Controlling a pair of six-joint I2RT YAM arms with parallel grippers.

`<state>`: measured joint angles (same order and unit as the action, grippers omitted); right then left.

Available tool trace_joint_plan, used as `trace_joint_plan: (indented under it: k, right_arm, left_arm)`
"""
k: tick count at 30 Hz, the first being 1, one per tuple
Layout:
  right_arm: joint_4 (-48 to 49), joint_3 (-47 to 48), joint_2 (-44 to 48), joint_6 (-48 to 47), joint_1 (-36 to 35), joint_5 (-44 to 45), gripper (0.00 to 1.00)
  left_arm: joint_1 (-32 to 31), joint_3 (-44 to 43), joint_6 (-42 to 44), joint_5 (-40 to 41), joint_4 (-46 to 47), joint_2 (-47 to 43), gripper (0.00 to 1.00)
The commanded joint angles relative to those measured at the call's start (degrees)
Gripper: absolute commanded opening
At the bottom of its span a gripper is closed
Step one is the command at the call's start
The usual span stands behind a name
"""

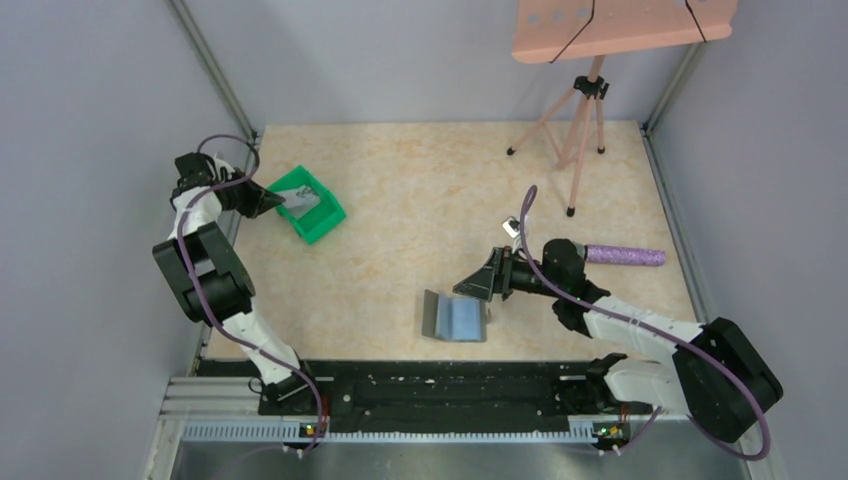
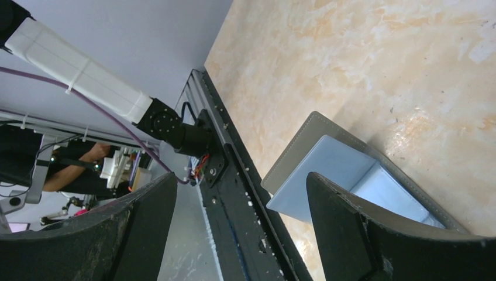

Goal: Take the credit cards out of the card holder
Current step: Place the credit card in the storage box.

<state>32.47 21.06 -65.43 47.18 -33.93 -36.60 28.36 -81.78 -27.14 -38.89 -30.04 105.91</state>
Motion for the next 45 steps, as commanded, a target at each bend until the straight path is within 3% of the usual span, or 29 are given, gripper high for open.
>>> trace_joint_plan:
  k: [1,27,33,45]
  right_arm:
    - [0.4,3.0,-0.4,-2.1,0.5,-0.3,0.81]
    - [1.6,3.2,-4.1,-2.5,0.5,0.3,0.81]
    - [2.0,3.3,-4.5,-1.9,0.5,0.1,0.81]
    - [0.5,3.5,-2.9,-1.7,0.4,0.6,0.81]
  left_arm:
    - [0.2,-3.2,-1.8,0.8,2.5,1.3,0.0]
    - [-1.1,-11.1,-5.6,0.9,6.4,11.8,0.0]
    - [-1.4,-12.2,-4.8,2.3,4.8,12.7,0.12]
    - [-1.5,-12.4,-4.1,6.5,2.7,10.6,0.2]
